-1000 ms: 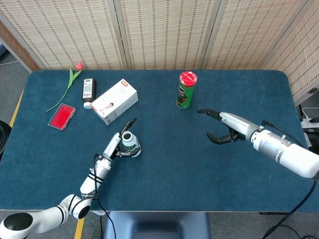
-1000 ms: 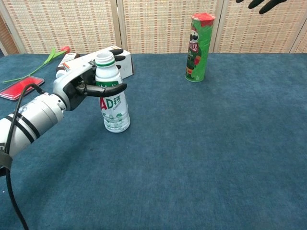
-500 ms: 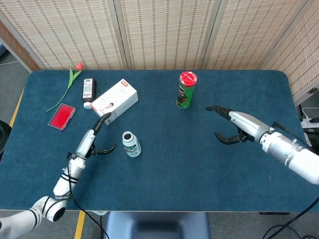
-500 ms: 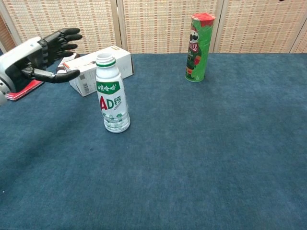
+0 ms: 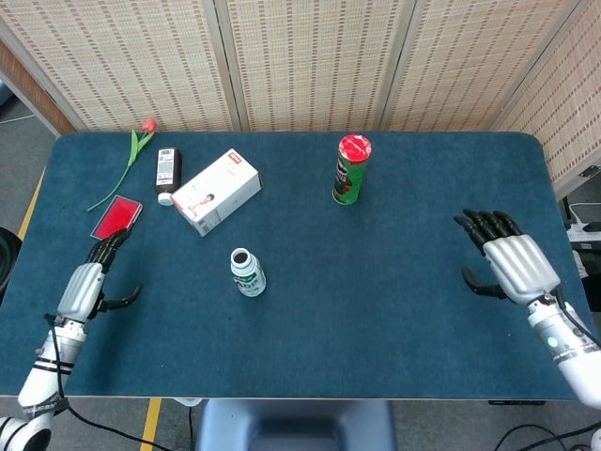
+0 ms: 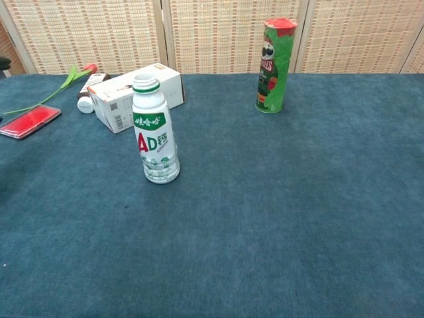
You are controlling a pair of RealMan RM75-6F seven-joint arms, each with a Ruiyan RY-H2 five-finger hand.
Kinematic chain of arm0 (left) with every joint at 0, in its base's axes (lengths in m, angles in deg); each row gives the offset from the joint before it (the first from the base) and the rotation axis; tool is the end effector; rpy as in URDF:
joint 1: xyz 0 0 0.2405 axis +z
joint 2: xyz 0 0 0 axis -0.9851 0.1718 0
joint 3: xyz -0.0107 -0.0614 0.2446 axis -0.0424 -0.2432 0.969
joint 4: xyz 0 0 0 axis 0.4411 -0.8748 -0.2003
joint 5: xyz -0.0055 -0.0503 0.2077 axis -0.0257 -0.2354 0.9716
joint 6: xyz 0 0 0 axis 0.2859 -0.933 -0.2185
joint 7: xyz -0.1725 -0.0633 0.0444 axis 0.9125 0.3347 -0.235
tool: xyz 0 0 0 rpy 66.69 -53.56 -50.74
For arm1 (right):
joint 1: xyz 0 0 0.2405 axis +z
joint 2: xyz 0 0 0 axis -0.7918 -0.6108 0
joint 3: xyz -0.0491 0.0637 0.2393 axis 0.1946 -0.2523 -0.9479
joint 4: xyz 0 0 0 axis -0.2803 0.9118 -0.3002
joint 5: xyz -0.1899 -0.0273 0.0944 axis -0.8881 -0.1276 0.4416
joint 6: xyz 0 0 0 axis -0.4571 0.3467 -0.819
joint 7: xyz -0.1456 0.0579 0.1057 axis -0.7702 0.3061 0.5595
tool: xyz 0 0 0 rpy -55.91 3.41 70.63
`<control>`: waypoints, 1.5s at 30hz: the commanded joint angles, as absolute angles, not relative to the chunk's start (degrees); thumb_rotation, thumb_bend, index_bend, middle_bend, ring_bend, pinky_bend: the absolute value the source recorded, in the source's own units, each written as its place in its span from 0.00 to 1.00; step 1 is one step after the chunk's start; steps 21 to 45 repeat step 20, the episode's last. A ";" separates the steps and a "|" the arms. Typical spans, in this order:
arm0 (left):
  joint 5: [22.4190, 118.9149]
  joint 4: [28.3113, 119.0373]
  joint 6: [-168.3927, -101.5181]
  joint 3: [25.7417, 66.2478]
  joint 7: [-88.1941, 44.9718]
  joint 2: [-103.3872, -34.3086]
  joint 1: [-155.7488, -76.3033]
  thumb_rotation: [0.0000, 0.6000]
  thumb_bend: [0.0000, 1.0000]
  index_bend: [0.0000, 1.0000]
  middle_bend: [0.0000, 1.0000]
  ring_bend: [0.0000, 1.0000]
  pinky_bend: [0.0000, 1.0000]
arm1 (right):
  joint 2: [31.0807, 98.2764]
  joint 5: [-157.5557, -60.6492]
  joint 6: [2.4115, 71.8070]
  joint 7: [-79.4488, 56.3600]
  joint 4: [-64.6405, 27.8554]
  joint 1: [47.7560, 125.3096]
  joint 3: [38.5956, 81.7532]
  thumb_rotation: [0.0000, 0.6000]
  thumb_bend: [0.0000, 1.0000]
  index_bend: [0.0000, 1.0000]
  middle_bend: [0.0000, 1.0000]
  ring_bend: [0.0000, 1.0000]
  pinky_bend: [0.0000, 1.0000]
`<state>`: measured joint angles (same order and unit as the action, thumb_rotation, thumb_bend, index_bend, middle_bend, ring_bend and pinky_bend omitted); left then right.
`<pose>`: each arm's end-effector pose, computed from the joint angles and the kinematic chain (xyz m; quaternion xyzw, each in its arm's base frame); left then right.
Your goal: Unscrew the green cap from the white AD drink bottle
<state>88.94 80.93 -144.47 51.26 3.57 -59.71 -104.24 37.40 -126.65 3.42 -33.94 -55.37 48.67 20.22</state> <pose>-0.2754 0.3331 0.0946 -0.5704 -0.4874 -0.4984 0.4343 -0.2163 -0.3212 0.1838 0.7090 -0.3555 0.2997 0.5302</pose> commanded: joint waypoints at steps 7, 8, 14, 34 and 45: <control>85.18 87.55 -149.66 55.33 -20.79 -52.98 -95.82 1.00 0.38 0.00 0.00 0.00 0.03 | 54.76 -138.04 38.41 -41.51 -36.94 45.84 39.19 0.71 0.45 0.00 0.00 0.00 0.00; 85.15 87.65 -150.70 55.22 -21.76 -53.17 -95.18 1.00 0.39 0.00 0.00 0.00 0.03 | 55.75 -138.27 40.58 -41.02 -35.71 45.82 39.86 0.71 0.45 0.00 0.00 0.00 0.00; 86.17 88.21 -154.16 54.62 -22.91 -53.11 -92.58 1.00 0.39 0.00 0.00 0.00 0.03 | 57.02 -137.46 46.57 -35.58 -31.15 47.18 42.88 0.71 0.45 0.00 0.00 0.00 0.00; 88.23 88.68 -156.04 54.28 -28.32 -53.33 -91.81 1.00 0.39 0.00 0.00 0.00 0.03 | 55.80 -136.57 48.42 -32.46 -30.21 48.80 45.78 0.71 0.45 0.00 0.00 0.00 0.00; 88.23 88.68 -156.04 54.28 -28.32 -53.33 -91.81 1.00 0.39 0.00 0.00 0.00 0.03 | 55.80 -136.57 48.42 -32.46 -30.21 48.80 45.78 0.71 0.45 0.00 0.00 0.00 0.00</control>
